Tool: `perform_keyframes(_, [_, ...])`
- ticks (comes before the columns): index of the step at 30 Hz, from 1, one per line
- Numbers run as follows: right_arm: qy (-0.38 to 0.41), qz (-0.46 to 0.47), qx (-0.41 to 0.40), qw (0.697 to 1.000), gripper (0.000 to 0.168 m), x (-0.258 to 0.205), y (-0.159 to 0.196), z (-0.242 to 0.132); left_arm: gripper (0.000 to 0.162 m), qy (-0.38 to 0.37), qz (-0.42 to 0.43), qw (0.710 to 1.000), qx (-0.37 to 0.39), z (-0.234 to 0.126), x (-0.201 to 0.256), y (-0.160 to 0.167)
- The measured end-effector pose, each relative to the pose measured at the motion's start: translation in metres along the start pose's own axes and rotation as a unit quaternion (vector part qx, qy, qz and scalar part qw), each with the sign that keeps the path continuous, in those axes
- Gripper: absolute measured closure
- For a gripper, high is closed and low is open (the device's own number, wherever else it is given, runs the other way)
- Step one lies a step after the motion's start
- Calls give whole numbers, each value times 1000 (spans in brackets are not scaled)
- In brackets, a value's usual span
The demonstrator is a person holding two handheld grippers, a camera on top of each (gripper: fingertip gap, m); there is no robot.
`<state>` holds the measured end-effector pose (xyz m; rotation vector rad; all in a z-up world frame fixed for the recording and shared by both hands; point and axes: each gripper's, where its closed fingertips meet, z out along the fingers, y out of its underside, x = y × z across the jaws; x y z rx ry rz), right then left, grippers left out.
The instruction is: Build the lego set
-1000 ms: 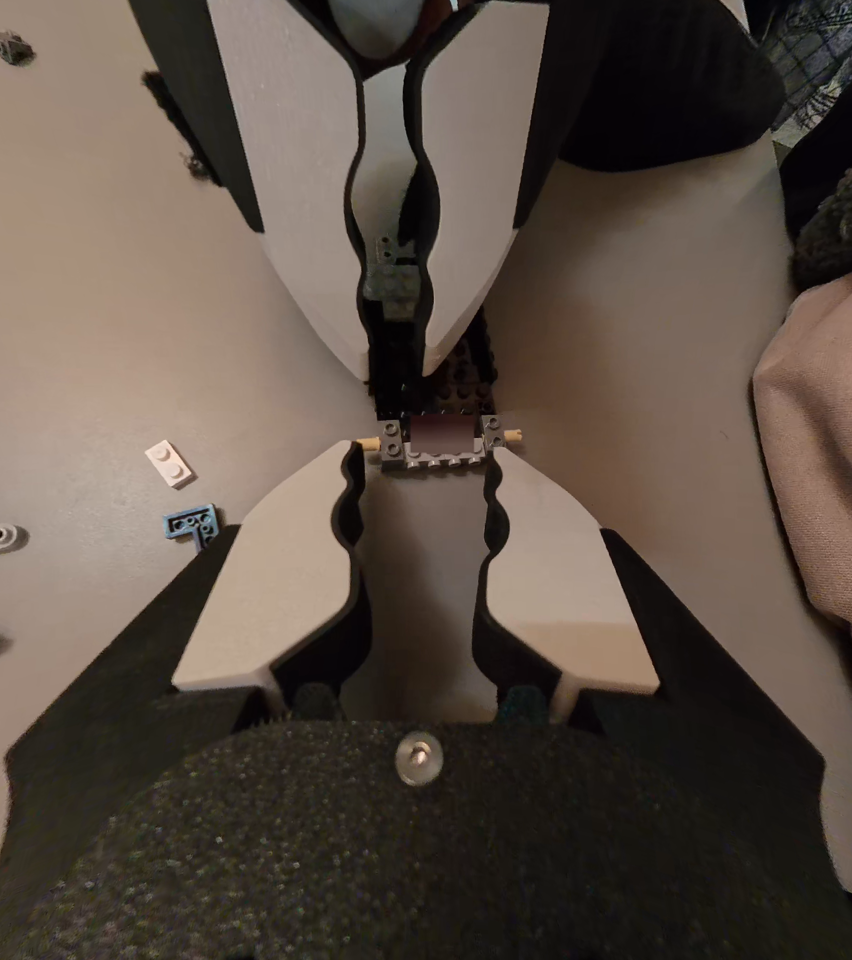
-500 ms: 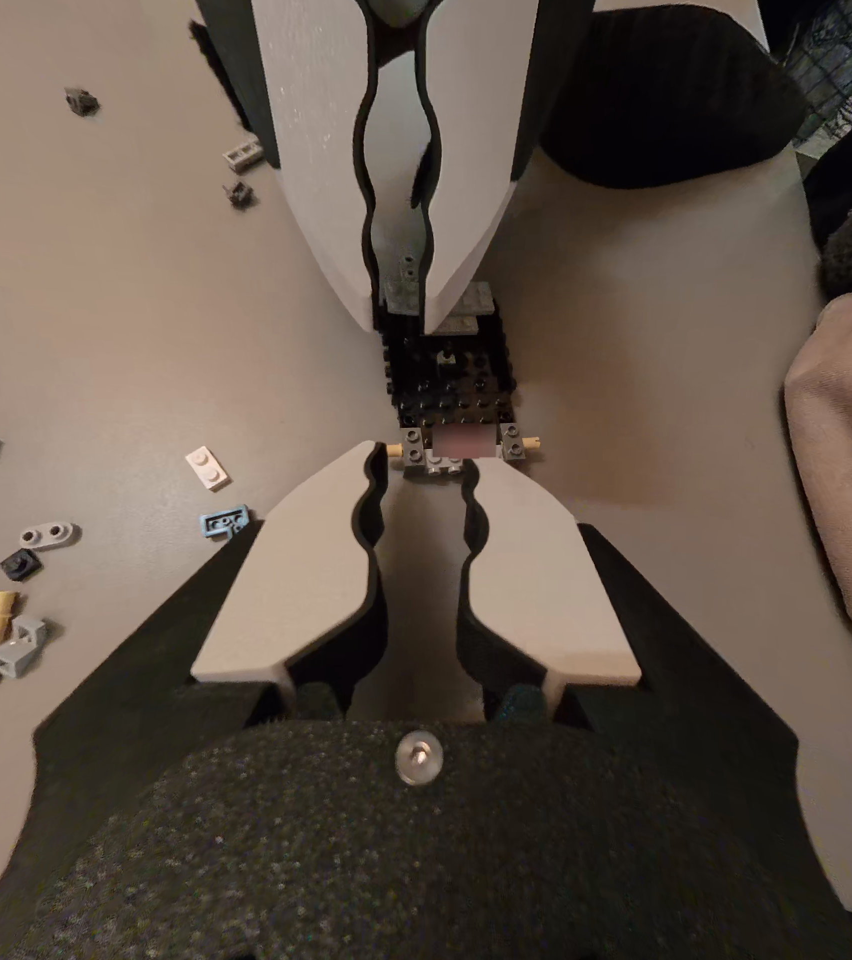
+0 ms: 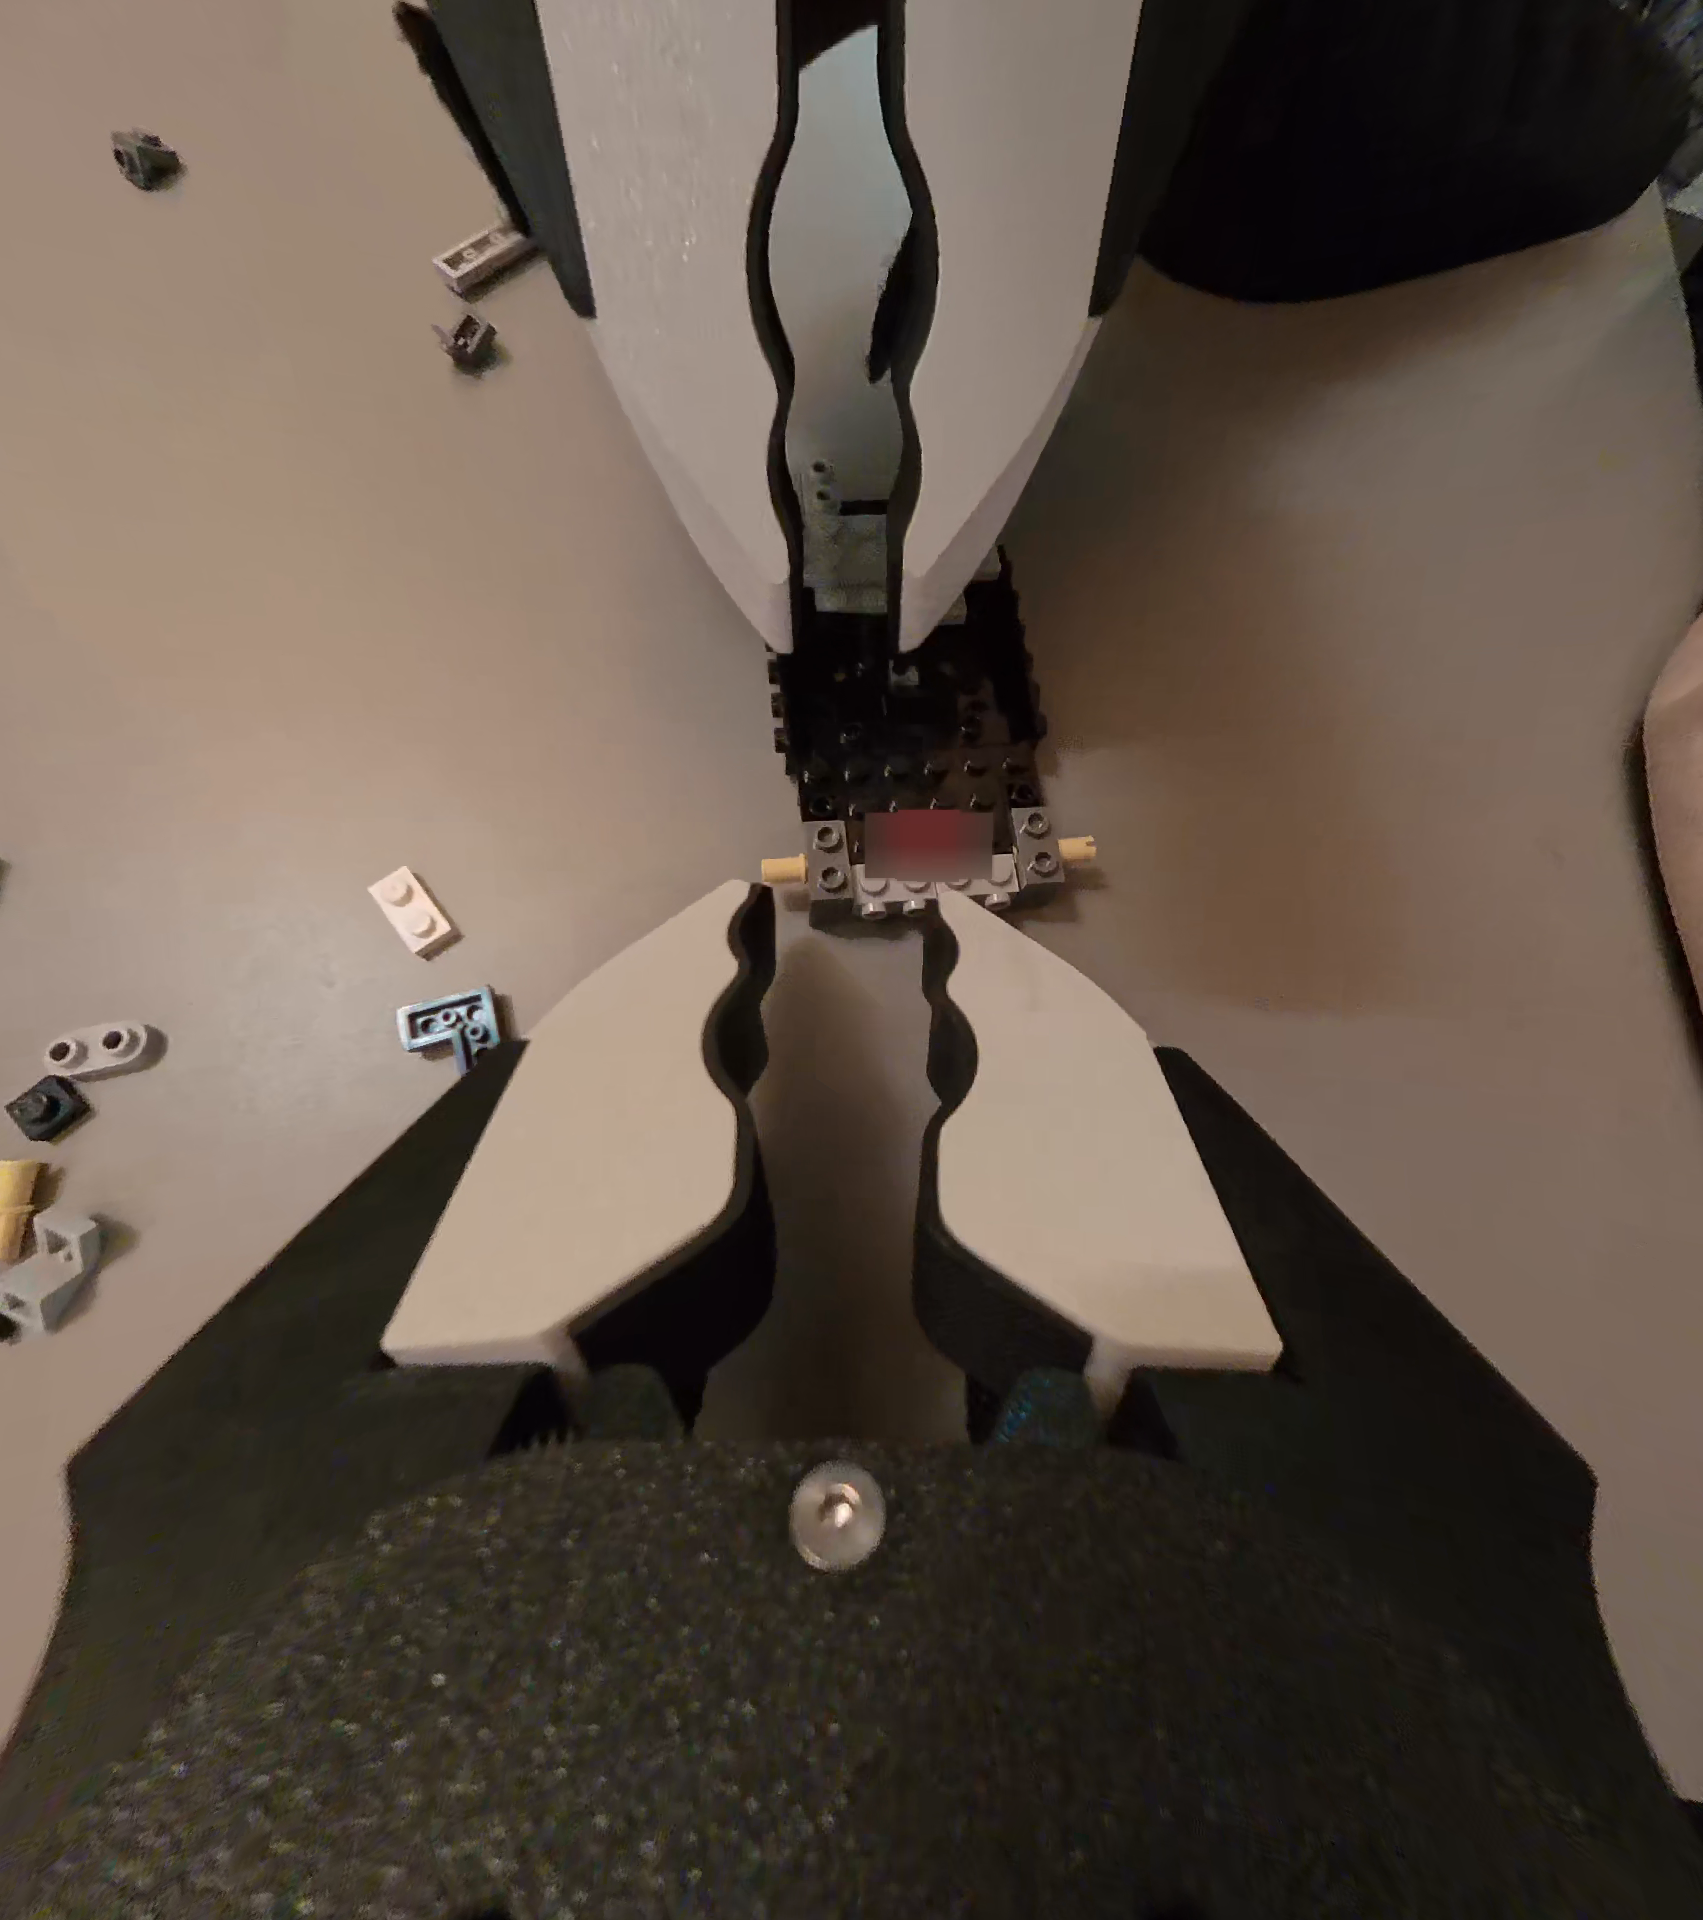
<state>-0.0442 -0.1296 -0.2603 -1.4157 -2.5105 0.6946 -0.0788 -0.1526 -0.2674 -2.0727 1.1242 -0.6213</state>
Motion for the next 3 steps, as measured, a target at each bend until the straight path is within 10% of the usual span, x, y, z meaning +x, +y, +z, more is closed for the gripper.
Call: perform_keyframes(3, [-3,-4,-5,1000,153,-1,-3,5,136,1,0,1000,-3,1,0,1])
